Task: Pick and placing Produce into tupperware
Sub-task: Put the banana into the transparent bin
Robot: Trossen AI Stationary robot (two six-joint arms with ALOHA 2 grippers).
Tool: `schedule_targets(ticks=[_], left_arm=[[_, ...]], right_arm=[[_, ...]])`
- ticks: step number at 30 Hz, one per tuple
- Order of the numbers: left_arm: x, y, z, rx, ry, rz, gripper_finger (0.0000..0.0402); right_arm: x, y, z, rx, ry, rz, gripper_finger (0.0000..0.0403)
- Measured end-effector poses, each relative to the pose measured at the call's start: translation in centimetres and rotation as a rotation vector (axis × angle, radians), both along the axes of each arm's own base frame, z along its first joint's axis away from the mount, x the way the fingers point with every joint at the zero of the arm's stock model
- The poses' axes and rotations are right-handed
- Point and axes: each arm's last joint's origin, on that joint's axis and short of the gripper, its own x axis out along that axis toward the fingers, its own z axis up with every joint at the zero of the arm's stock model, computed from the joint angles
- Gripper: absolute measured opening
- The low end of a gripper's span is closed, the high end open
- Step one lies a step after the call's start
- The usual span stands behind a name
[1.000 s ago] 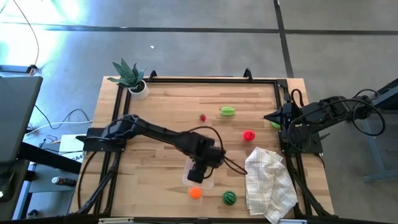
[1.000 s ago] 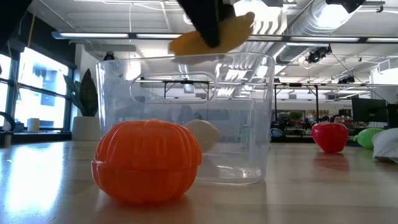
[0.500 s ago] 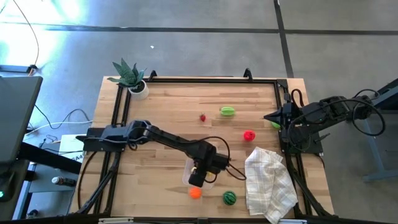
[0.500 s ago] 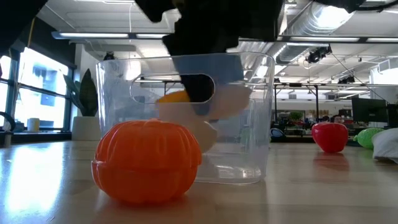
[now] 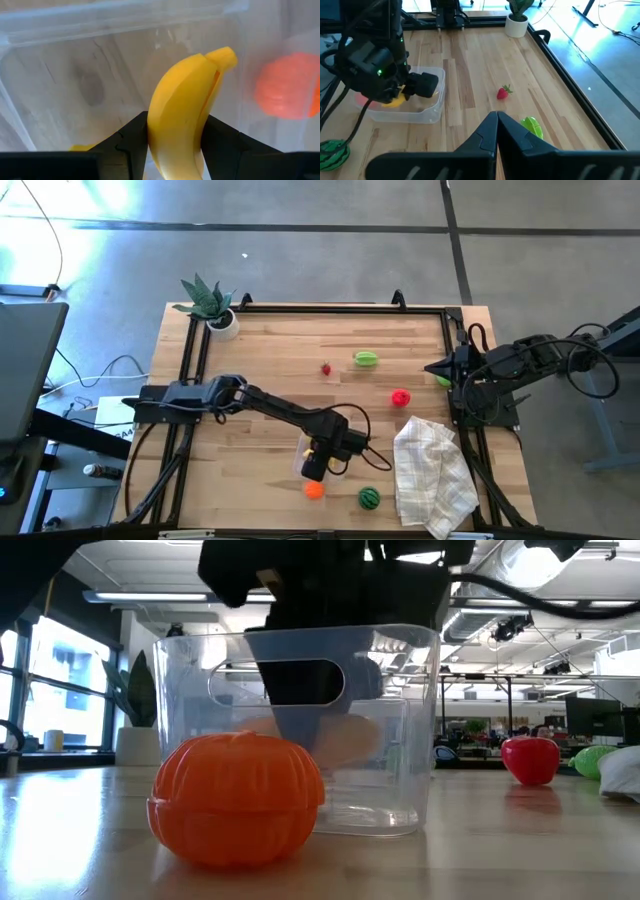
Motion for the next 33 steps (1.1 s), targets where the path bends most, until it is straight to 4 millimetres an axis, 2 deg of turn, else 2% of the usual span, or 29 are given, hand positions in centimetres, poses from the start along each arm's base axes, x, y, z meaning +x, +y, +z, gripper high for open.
schedule_targets(ticks=[7, 20, 29, 33], left_arm=[[-0.02, 0.02, -0.05, 0.005, 0.002, -0.008, 0.0158], [-0.01, 0.12, -0.06, 0.042, -0.003, -0.004, 0.0203], [-0.02, 0.06, -0.03, 0.014, 0.006, 0.023, 0.0206], [0.12, -0.04, 0.58, -0.008, -0.003, 0.015, 0.0210]], right_arm=[[0.00, 0.00, 0.00, 0.000, 0.000, 0.000, 0.0000], [0.00, 0.00, 0.00, 0.000, 0.000, -0.001, 0.0000], [0.00, 0.00, 0.00, 0.000, 0.000, 0.000, 0.0000], [0.00, 0.00, 0.00, 0.000, 0.000, -0.001, 0.0000]])
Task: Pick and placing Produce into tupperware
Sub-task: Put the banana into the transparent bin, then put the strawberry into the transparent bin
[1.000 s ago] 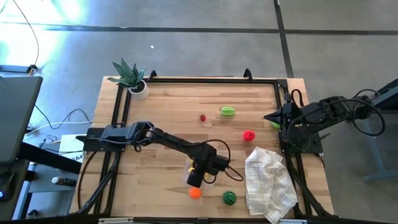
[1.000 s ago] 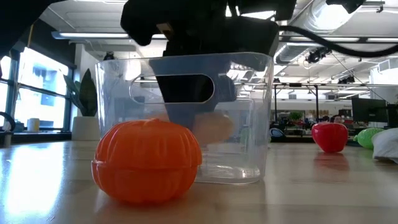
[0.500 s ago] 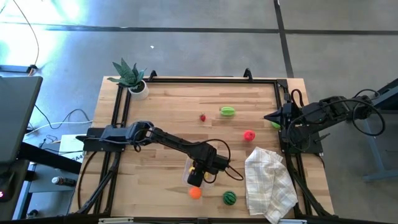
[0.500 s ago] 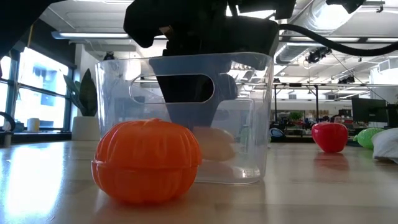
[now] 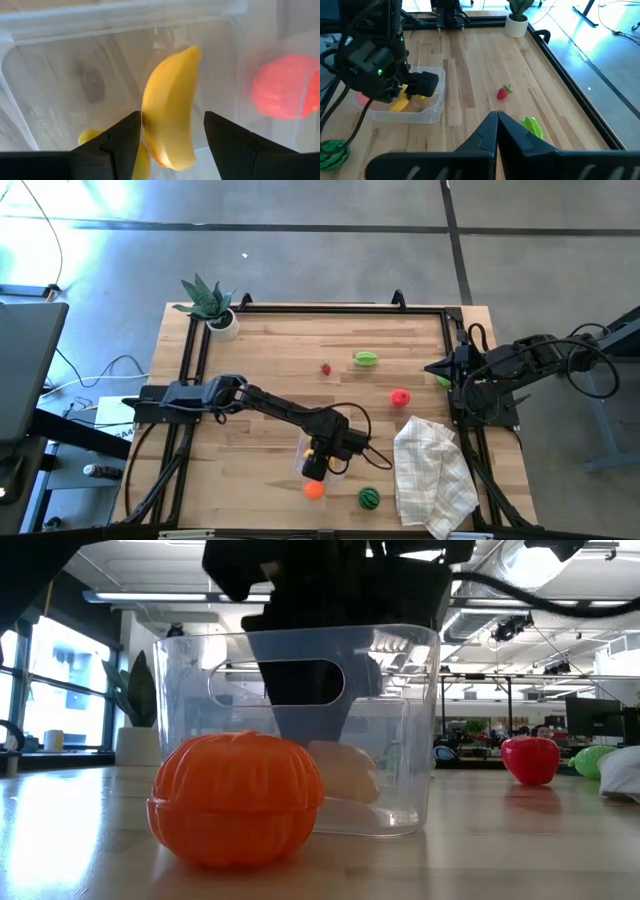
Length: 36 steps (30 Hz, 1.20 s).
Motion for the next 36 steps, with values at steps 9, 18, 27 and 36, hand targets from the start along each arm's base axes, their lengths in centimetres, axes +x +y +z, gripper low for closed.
schedule_targets(ticks=[9, 18, 27, 36], left_arm=[[-0.1, 0.2, 4.5, 0.061, -0.004, 0.006, 0.0213], [-1.3, 3.1, 9.8, 0.168, -0.067, 0.218, 0.0212], [-2.0, 10.0, 11.9, 0.224, -0.114, 0.239, 0.0212], [-2.6, 17.0, 11.9, 0.375, -0.112, -0.216, 0.0211]], right_arm=[[0.0, 0.0, 0.0, 0.000, 0.000, 0.000, 0.0000], [0.0, 0.0, 0.0, 0.000, 0.000, 0.000, 0.0000], [0.0, 0.0, 0.0, 0.000, 0.000, 0.000, 0.0000], [0.0, 0.0, 0.0, 0.000, 0.000, 0.000, 0.0000]])
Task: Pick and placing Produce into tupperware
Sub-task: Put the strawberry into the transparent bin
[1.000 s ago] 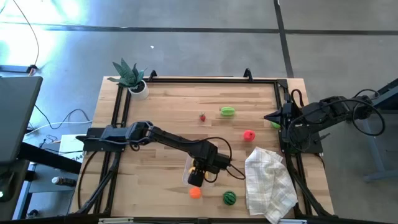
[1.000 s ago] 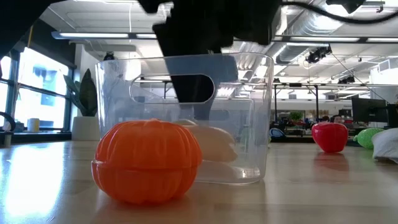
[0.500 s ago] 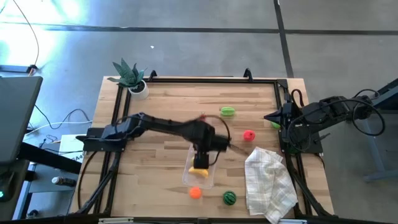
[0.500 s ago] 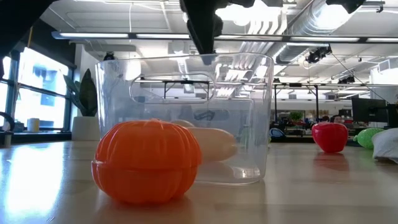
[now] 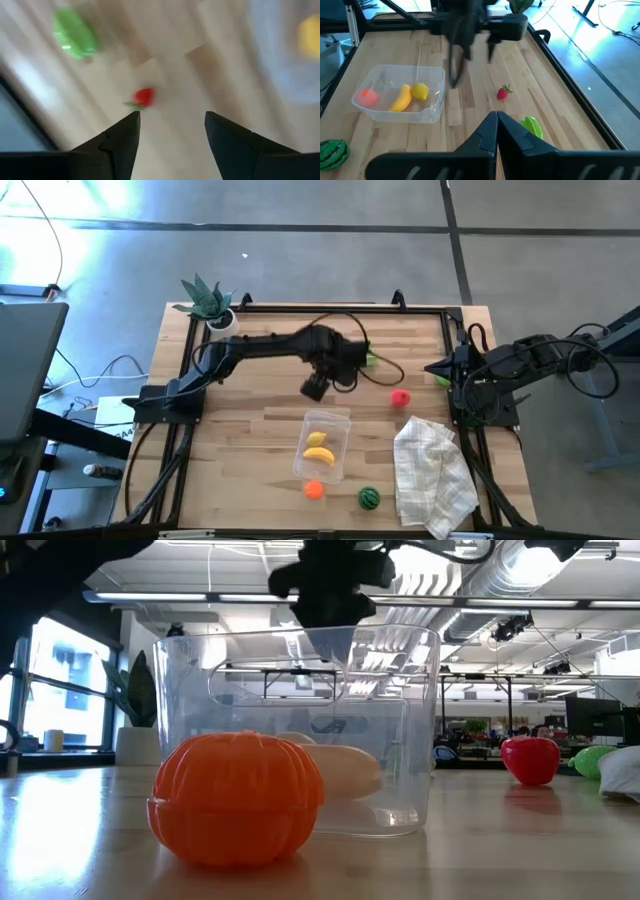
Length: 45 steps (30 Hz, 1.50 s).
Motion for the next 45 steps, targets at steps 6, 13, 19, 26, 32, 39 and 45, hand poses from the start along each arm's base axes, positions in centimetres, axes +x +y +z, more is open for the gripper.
schedule_targets(ticks=[6, 13, 19, 26, 32, 39, 45], left_arm=[[-0.7, 5.2, 0.1, 0.058, -0.019, -0.052, 0.0211], [-1.9, 8.5, -1.3, -0.065, -0.012, -0.199, 0.0211], [-2.3, 8.6, -4.2, -0.102, 0.100, -0.393, 0.0211], [-1.9, 8.4, -6.6, -0.086, 0.106, -0.460, 0.0211], [-1.4, 8.6, -7.8, -0.052, 0.064, -0.484, 0.0211], [-1.4, 8.2, -9.1, -0.068, 0.075, -0.515, 0.0211], [-1.0, 7.8, -9.5, -0.068, 0.061, -0.527, 0.0211]], right_arm=[[0.0, 0.0, 0.0, 0.000, 0.000, 0.000, 0.0000], [0.0, 0.0, 0.0, 0.000, 0.000, 0.000, 0.0000], [0.0, 0.0, 0.0, 0.000, 0.000, 0.000, 0.0000], [0.0, 0.0, 0.0, 0.000, 0.000, 0.000, 0.0000], [0.0, 0.0, 0.0, 0.000, 0.000, 0.000, 0.0000], [0.0, 0.0, 0.0, 0.000, 0.000, 0.000, 0.0000], [0.0, 0.0, 0.0, 0.000, 0.000, 0.000, 0.0000]])
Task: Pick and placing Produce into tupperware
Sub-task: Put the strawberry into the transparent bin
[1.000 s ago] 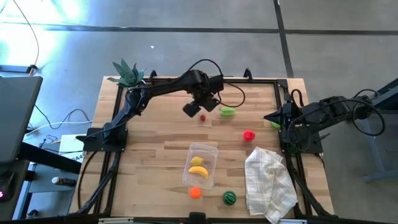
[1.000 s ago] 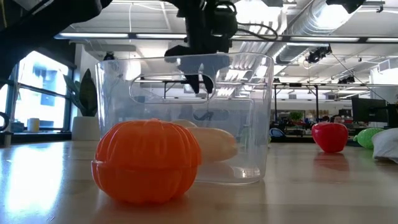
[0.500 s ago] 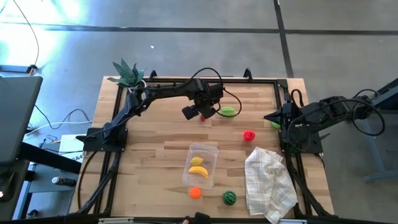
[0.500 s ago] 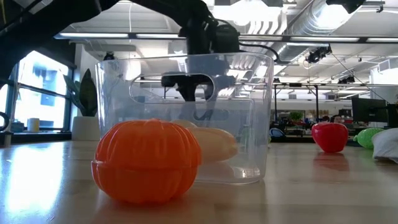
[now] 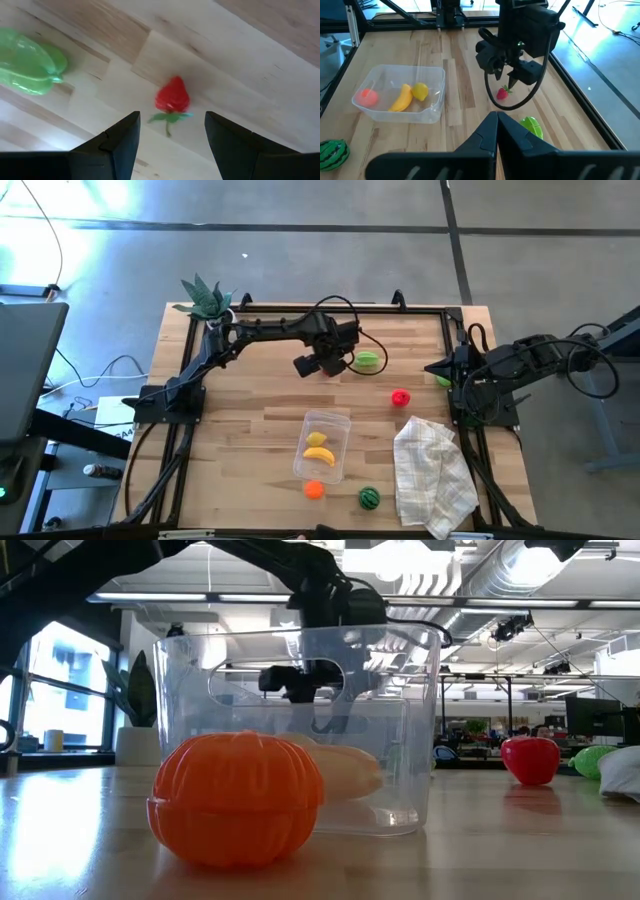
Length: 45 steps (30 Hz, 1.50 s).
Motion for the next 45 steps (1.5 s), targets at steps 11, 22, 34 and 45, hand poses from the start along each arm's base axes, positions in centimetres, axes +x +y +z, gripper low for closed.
schedule_targets(ticks=[11, 22, 34, 45], left_arm=[[0.2, -0.1, -2.7, 0.006, 0.102, -0.002, 0.0211], [0.4, 0.0, -2.7, 0.039, 0.086, 0.032, 0.0185], [0.1, 0.0, -2.7, 0.014, 0.079, 0.444, 0.0174], [0.0, 0.6, -2.9, -0.027, 0.044, 0.794, 0.0173]], right_arm=[[0.0, 0.0, 0.0, 0.000, 0.000, 0.000, 0.0000], [0.0, 0.0, 0.0, 0.000, 0.000, 0.000, 0.0000], [0.0, 0.0, 0.0, 0.000, 0.000, 0.000, 0.0000], [0.0, 0.0, 0.0, 0.000, 0.000, 0.000, 0.0000]])
